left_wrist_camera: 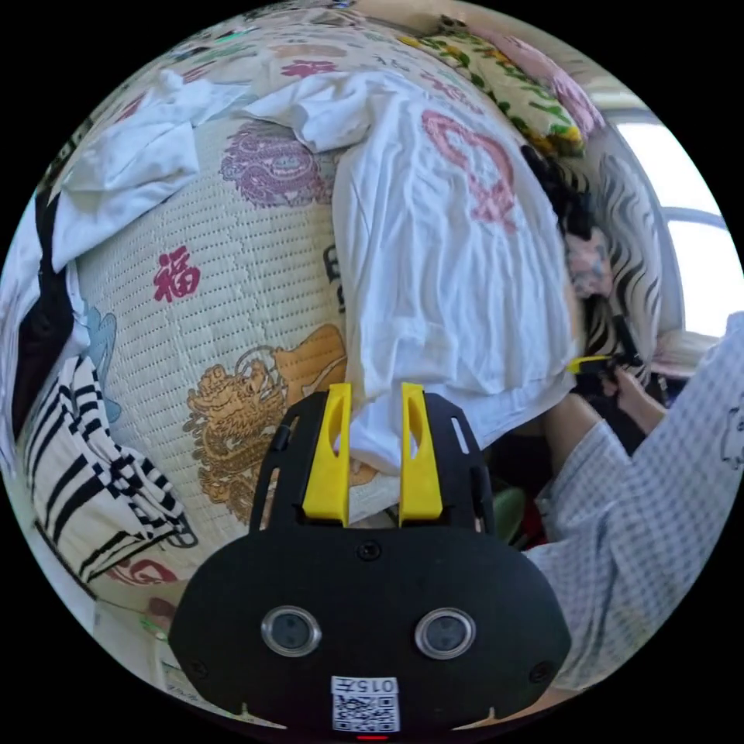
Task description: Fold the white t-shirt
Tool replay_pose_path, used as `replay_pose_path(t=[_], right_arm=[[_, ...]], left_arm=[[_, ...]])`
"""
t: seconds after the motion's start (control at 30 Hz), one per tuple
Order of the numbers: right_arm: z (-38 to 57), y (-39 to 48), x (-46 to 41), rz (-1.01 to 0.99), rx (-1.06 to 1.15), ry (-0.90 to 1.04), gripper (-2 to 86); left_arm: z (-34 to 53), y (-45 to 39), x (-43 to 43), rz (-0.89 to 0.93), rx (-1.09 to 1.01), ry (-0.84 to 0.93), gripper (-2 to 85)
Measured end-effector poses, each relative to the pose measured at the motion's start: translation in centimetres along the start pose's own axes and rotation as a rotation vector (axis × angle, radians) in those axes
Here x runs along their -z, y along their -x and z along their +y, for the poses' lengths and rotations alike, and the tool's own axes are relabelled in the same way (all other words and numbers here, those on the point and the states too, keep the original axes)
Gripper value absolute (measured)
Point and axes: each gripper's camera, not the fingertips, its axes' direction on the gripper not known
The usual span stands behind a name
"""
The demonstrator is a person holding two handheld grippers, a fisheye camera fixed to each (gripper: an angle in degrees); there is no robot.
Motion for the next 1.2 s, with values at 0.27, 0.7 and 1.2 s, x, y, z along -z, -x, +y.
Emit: replay_pose_path(t=[0.27,0.7,1.2], right_arm=[[2.6,-3.9,1.1,0.052,-0.037,0.006,1.6],[6.3,-1.2,0.9,0.229,0.131,-0.089,8.9],[8.0,2.1,-3.3,0.369,0.366,0.133,0.2]], left_arm=[[4.4,-0.6,2.0,-0.072,-0.052,-0.109,0.1],[5.6,-5.2,1.5,-0.262,-0.193,-0.123,9.3],[2.7,-7.4,-4.2,-0.191,-0.458,0.041,-0.7]])
